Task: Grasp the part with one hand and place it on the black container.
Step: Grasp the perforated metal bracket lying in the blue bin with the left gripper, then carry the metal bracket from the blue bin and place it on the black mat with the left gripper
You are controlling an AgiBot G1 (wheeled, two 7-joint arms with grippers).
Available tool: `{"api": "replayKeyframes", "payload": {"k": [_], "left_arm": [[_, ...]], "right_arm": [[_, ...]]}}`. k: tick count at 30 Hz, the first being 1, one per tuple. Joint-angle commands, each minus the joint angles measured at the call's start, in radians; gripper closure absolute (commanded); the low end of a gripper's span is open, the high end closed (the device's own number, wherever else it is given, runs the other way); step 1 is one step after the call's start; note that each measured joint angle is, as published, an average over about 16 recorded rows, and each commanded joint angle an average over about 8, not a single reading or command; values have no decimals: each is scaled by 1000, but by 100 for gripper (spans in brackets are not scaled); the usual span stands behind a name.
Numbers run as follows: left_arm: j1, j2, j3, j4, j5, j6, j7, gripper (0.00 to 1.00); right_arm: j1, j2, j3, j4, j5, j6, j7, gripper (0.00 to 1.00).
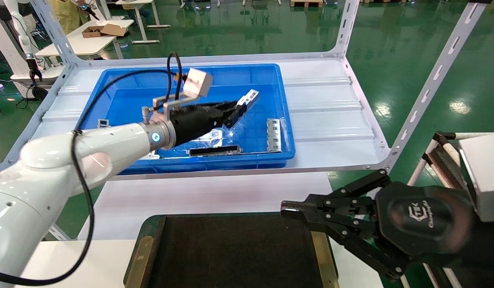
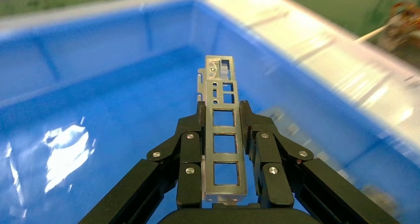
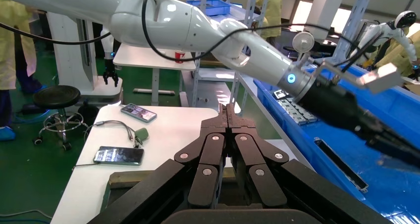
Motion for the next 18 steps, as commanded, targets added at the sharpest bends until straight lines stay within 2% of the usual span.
{"api": "replayKeyframes", "payload": {"k": [1,9,14,18], "left_arm": [[-9,-8,-10,-4,-22,33,18,100],[7,-106,-61,-59,-113,299,57,100],[61,-171,-67,-143,-144,431,25,100],[128,-219,-64,-248,-159,484,-17,100]], "right_arm": [[0,0,0,0,0,0,0,100],[0,0,0,0,0,0,0,100],[0,0,0,0,0,0,0,100],[0,0,0,0,0,0,0,100]]}}
